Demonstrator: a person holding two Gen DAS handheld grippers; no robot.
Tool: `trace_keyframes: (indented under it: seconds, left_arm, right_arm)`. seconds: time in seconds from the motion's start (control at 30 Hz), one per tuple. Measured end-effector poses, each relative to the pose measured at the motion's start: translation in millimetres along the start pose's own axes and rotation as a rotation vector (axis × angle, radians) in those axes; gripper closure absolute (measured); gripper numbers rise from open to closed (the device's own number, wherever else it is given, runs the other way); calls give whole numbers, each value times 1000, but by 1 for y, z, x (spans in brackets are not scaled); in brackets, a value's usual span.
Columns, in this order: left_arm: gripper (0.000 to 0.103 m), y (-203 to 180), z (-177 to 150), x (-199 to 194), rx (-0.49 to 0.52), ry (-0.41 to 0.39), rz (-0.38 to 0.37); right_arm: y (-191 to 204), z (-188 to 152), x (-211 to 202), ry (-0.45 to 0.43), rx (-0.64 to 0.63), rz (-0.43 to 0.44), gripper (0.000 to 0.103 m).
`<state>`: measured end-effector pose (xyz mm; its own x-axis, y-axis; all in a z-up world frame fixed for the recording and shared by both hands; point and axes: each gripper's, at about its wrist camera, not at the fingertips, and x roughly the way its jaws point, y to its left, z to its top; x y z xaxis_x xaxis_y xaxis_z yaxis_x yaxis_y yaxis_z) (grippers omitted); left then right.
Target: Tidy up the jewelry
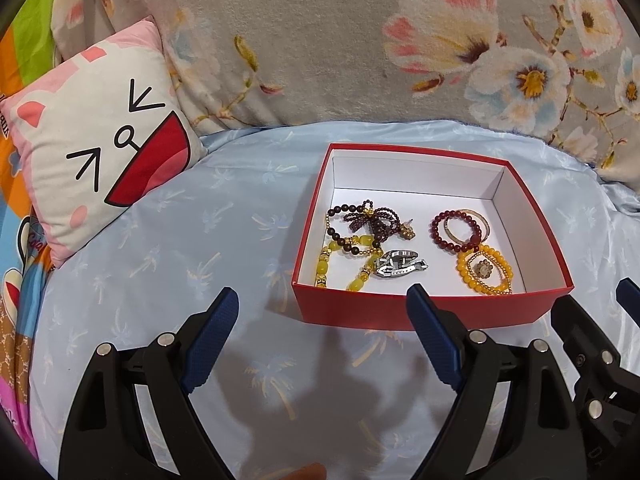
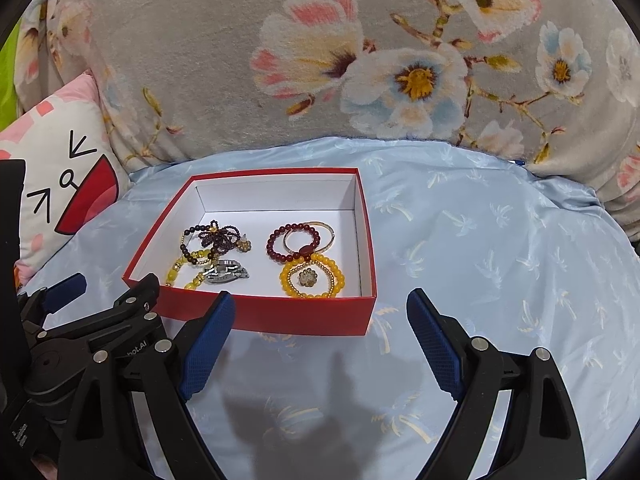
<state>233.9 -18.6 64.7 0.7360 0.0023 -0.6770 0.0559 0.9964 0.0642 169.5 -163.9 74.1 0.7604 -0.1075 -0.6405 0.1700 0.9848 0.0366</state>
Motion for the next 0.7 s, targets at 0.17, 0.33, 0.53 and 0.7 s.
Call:
trace_keyframes:
  seconds: [0.17,0.33,0.53,0.7]
  left_arm:
    - [21,0,0,0,-1,0,-2]
    - [21,1,0,0,1,-1,4]
    - [21,4,0,-5,5,-18,23]
    - [21,8,-2,-5,-13,-11,11]
  right_arm:
    - [0,0,0,-1,-1,0,19]
    - [-1,0,0,-1,1,2,19]
    - [-2,1,-1,-3,4,9,19]
    - [0,1,-2,-5,-3,5,19]
